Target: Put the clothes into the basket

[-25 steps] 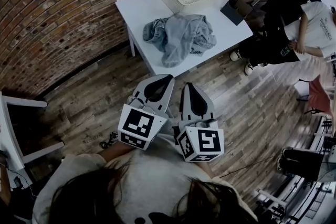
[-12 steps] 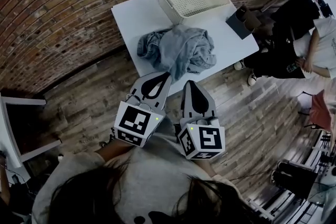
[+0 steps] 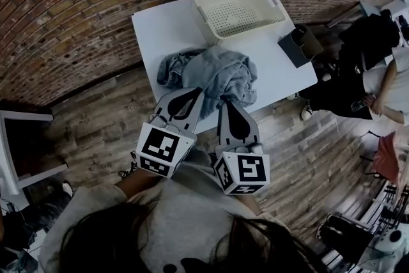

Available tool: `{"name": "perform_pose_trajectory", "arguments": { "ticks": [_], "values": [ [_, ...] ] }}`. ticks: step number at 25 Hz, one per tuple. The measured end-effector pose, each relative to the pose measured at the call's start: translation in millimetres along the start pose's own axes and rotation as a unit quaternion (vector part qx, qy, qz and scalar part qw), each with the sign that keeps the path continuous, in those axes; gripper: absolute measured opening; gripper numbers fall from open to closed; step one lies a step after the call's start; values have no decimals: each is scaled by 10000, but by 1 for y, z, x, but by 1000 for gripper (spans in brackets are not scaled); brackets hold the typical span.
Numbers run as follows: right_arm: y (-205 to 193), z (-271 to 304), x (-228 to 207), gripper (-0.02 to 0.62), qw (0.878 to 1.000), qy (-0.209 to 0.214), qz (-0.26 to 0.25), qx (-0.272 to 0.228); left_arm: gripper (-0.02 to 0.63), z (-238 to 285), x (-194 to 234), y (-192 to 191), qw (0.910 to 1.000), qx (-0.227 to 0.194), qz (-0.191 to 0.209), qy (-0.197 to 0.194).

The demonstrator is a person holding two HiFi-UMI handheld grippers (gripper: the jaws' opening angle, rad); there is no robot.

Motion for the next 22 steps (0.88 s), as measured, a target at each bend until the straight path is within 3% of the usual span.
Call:
{"name": "perform_pose_trajectory", "arguments": {
  "ticks": [13,17,22],
  "values": [
    [-9,20,-29,6,9999,65,101,120,6,26,17,-15,10000,-15,-38,-40],
    [-12,25,-33,42,9999,69,17,128,8,32,25,-22,9997,-75,-10,-232],
    [-18,35,-36,95,9997,169,130,134,114,41,30,-26,9984,74,89,-552]
  ]
}}
Point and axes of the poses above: the fingertips, and each gripper's own axes: z forward along the fingers, x to its left, y out of its top, the point moved 3 cm from there along -z, backward along the fingers, and after that the axes turned 3 degrees about z, right-handed, at the moved point
